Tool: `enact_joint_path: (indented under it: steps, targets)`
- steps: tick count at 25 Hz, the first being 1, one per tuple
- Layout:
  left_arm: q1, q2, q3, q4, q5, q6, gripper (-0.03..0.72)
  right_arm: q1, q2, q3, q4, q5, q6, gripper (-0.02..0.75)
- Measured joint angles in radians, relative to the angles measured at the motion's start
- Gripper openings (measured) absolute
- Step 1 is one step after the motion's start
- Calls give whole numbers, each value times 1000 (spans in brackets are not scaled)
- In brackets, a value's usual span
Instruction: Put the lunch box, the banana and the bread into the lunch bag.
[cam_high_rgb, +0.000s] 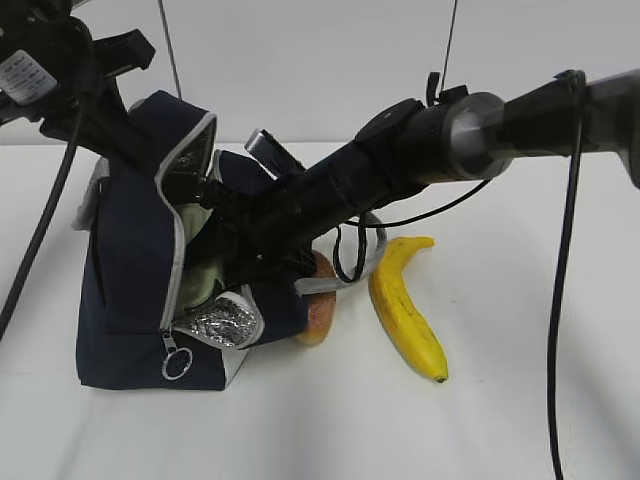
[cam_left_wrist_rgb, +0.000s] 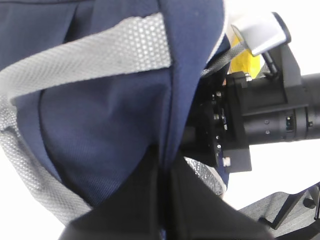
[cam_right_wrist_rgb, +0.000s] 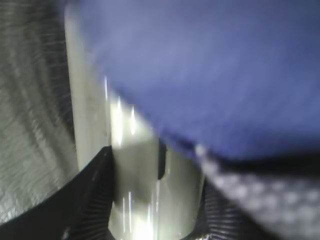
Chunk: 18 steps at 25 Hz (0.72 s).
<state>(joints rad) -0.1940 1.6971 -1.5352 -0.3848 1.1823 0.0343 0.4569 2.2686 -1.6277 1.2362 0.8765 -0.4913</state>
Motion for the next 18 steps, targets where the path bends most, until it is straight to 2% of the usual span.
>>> enact_joint_path:
  steps: [14,16,18]
  targets:
    - [0,0,0,0,19,3,-2,6,11,-4,-15,-47,9,393]
    - [0,0,0,0,20,3,-2,6,11,-6,-26,-47,9,416]
    - [0,0,0,0,20,3,-2,6,11,-6,-33,-43,9,474]
